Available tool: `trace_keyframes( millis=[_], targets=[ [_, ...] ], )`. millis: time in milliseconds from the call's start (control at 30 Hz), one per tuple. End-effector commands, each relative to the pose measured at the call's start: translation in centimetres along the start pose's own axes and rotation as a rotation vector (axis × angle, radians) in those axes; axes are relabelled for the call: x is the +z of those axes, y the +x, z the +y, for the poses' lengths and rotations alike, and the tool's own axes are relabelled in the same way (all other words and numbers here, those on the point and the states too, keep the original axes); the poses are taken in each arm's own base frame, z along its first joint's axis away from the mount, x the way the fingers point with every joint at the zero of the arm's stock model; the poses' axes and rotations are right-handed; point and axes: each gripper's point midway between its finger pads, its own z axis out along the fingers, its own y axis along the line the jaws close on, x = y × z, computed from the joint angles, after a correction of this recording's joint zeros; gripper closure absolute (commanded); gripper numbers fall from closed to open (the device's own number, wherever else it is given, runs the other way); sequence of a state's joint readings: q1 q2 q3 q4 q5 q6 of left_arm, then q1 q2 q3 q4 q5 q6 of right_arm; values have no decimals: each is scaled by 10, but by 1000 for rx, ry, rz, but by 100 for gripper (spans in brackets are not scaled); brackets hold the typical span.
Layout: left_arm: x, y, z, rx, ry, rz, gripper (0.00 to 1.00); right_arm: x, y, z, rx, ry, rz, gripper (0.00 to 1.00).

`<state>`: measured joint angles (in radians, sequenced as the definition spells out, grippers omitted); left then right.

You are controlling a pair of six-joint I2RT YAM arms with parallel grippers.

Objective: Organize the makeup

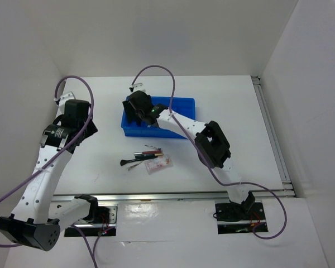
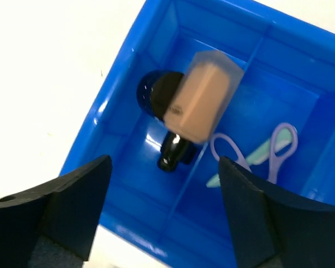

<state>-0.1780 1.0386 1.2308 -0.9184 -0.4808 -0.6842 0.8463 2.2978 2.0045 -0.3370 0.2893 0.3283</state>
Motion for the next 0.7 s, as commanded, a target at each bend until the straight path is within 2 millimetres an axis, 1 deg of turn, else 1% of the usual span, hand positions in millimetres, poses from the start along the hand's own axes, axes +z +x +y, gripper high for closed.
trace_keyframes(
  millis=[0,33,67,100,133,167,200,233,267,300,333,367,400,433,467,500,533,567,667],
  targets=[
    [-2,-7,-4,-8,26,-21,49,-56,-58,5,28,-31,-125,18],
    [-1,-4,-3,-4,22,-14,49,-71,-58,0,28,-31,-125,20],
    [2,3,-2,17,22,5,49,-79,-60,-5,32,-20,-137,22],
    [4,4,-4,25,31,7,49,-88,-56,-4,26,-26,-132,25],
    [10,15,-4,50,31,44,49,-95,-52,-7,34,-24,-125,28],
    [12,20,-3,71,37,61,49,-110,-42,-18,38,-7,-113,31],
    [15,27,-4,80,38,85,49,-117,-36,-22,48,-4,-104,33],
    [17,33,-4,93,45,102,51,-124,-27,-29,101,21,-87,33],
    [22,41,-1,106,29,127,51,-138,-7,-41,115,45,-32,35],
    [25,49,0,117,23,158,52,-145,4,-46,133,57,-5,35],
    [26,53,1,121,19,165,52,-152,16,-47,147,63,22,35],
    [28,59,4,118,6,184,52,-157,46,-49,150,64,85,35],
    [28,59,4,118,5,184,52,-169,51,-50,162,48,99,31],
    [29,62,3,117,15,191,52,-176,72,-51,158,42,144,29],
    [29,62,3,117,15,192,52,-176,86,-52,150,35,186,26],
    [29,63,1,116,25,198,53,-181,95,-48,156,21,216,23],
    [29,61,-1,112,31,190,53,-185,102,-45,170,17,245,16],
    [28,58,-2,108,36,182,53,-186,115,-48,156,35,293,12],
    [30,59,-5,108,43,188,53,-187,141,-43,117,53,369,0]
  ],
)
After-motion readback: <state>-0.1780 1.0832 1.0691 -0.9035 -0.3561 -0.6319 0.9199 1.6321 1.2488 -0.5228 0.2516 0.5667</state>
